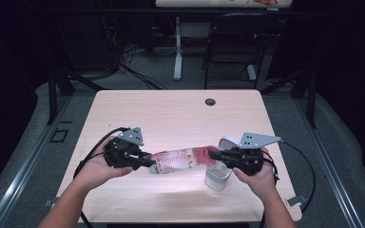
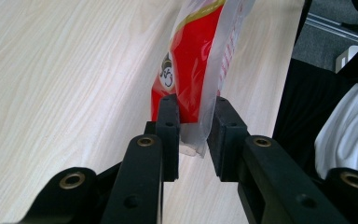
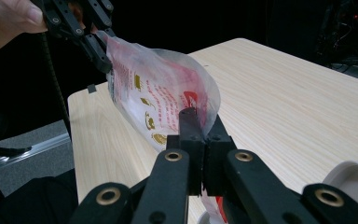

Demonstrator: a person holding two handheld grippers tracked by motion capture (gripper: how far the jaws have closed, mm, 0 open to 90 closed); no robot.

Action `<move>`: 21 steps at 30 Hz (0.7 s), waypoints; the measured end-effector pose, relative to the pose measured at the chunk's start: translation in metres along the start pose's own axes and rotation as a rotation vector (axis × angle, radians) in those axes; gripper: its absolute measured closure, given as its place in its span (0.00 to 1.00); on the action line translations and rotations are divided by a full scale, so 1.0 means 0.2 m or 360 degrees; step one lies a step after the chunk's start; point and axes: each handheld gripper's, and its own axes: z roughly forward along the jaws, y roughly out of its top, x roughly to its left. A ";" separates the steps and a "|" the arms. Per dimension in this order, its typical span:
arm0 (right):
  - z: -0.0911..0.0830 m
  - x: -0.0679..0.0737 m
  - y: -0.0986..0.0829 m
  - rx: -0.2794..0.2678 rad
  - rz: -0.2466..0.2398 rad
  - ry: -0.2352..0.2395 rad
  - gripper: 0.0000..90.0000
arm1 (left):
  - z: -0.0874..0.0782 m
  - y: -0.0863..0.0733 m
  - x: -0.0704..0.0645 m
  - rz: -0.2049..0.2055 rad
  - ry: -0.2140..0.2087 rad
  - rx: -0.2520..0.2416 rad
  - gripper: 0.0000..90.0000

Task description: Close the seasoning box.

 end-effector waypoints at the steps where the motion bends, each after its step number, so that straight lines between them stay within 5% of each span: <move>1: 0.00 0.00 0.00 0.0001 -0.0001 -0.0003 1.00 | 0.00 0.00 0.00 0.0000 0.0001 0.0000 0.84; 21: 0.00 0.00 0.00 0.0019 -0.0012 -0.0026 0.99 | -0.02 0.02 -0.01 0.0013 0.0008 0.0002 0.84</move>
